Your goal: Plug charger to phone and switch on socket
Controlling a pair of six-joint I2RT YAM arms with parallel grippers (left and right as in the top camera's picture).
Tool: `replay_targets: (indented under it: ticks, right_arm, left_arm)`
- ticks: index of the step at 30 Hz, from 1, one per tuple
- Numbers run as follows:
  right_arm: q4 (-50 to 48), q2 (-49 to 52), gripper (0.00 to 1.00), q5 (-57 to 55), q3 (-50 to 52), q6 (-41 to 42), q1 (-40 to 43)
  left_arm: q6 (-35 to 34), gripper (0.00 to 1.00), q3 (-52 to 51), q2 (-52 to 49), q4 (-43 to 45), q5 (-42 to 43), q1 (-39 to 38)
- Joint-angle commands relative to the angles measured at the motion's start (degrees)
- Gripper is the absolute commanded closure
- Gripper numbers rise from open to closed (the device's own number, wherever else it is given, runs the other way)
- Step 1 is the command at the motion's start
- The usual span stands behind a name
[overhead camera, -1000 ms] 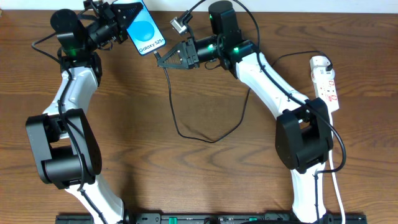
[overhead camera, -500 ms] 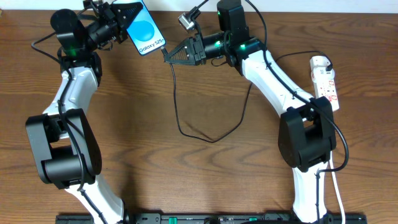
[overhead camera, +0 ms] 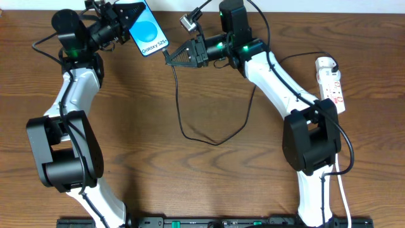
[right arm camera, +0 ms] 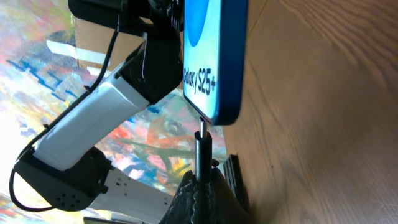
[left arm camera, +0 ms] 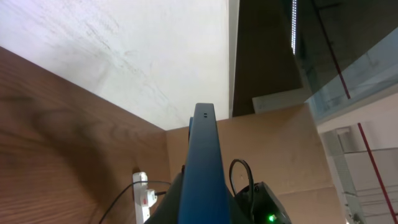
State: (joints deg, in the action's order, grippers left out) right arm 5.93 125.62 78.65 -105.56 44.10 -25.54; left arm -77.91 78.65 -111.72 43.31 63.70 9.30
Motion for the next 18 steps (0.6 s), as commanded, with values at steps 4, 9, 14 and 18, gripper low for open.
replay_targets:
  ticks: [4, 9, 14, 18]
  right_arm:
    - [0.1, 0.4, 0.99, 1.0, -0.4, 0.2, -1.5]
    - [0.1, 0.4, 0.99, 1.0, -0.4, 0.2, -1.5]
    - [0.3, 0.4, 0.99, 0.3, -0.4, 0.2, -1.4]
    - [0.3, 0.4, 0.99, 0.1, -0.4, 0.2, -1.4]
  left_arm:
    - [0.7, 0.93, 0.2, 0.8, 0.5, -0.1, -0.8]
    - [0.7, 0.93, 0.2, 0.8, 0.5, -0.1, -0.8]
    - [0.7, 0.93, 0.2, 0.8, 0.5, -0.1, -0.8]
    - [0.7, 0.93, 0.2, 0.8, 0.5, -0.1, -0.8]
